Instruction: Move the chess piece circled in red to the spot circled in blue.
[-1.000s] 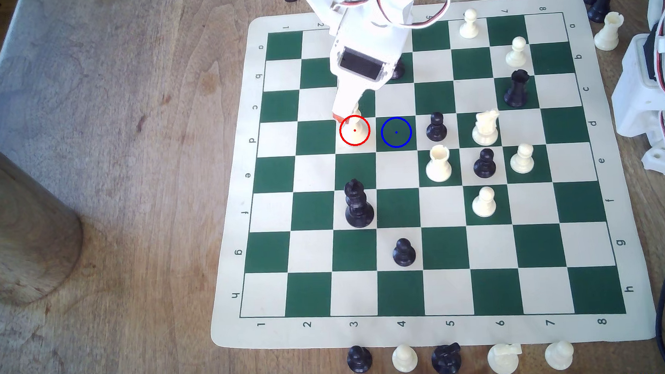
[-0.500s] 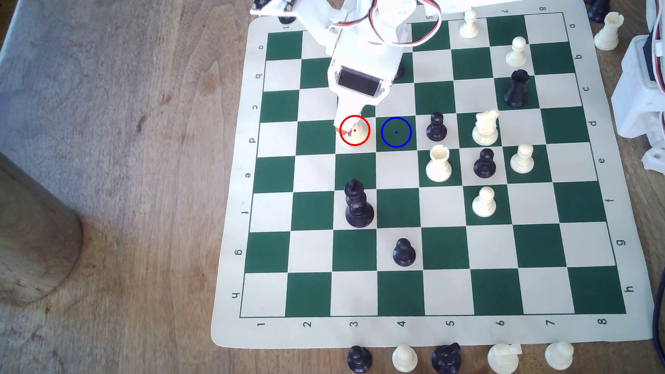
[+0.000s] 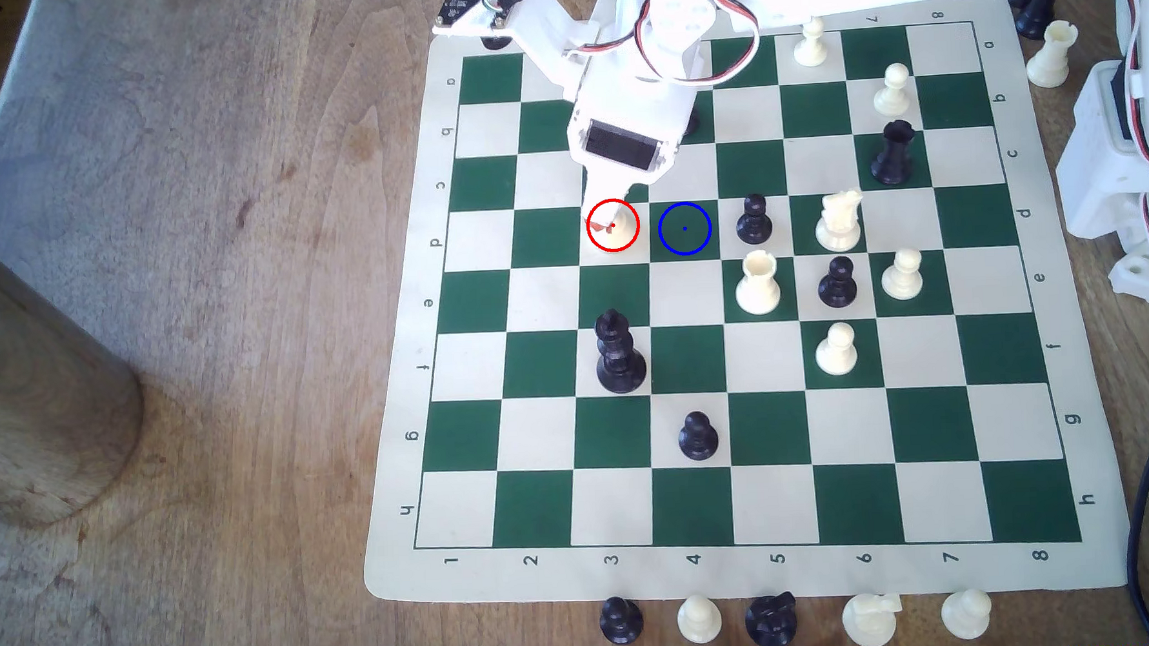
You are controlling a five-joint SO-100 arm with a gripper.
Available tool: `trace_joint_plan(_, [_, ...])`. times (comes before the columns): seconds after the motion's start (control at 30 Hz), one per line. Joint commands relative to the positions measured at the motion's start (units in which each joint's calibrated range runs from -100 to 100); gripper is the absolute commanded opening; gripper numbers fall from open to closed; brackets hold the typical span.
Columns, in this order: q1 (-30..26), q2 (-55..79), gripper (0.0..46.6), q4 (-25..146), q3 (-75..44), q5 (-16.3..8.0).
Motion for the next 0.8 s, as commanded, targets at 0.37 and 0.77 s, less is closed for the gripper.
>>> trace_joint_plan(0.37, [-0.5,-0.3,1.6,-0.8,-6.3,0.0])
trace_joint_plan(0.77, [-0.1,-6.5,1.5,5.4,-14.5,-1.7])
